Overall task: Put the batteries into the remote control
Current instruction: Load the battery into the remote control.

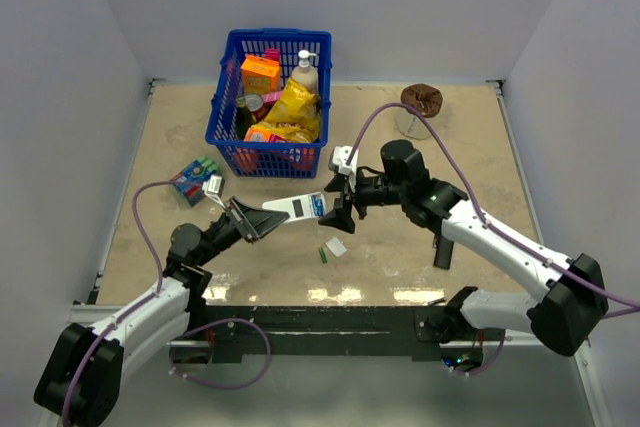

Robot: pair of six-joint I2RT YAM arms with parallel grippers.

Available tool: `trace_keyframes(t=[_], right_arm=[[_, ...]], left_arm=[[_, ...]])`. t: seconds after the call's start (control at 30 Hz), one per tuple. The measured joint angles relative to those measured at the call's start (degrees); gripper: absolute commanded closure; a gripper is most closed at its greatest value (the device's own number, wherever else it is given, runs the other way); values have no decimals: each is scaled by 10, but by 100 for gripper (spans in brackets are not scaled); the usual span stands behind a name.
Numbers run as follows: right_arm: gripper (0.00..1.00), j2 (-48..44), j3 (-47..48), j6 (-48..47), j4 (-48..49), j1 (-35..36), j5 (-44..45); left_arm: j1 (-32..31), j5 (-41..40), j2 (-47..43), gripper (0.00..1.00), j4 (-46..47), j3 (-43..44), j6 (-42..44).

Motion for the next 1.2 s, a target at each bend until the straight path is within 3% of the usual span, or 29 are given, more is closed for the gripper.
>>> trace_keyframes(t=[0.77,1.07,1.2], right_arm=[[36,20,0,9,5,-1,-5],[46,21,0,23,5,-11,-29],[56,32,7,35,0,-14,-38]], left_arm=[[0,13,1,100,19,1,-1],[0,15,-2,100,23,1,-6],[1,12,-2,100,24,1,-5]])
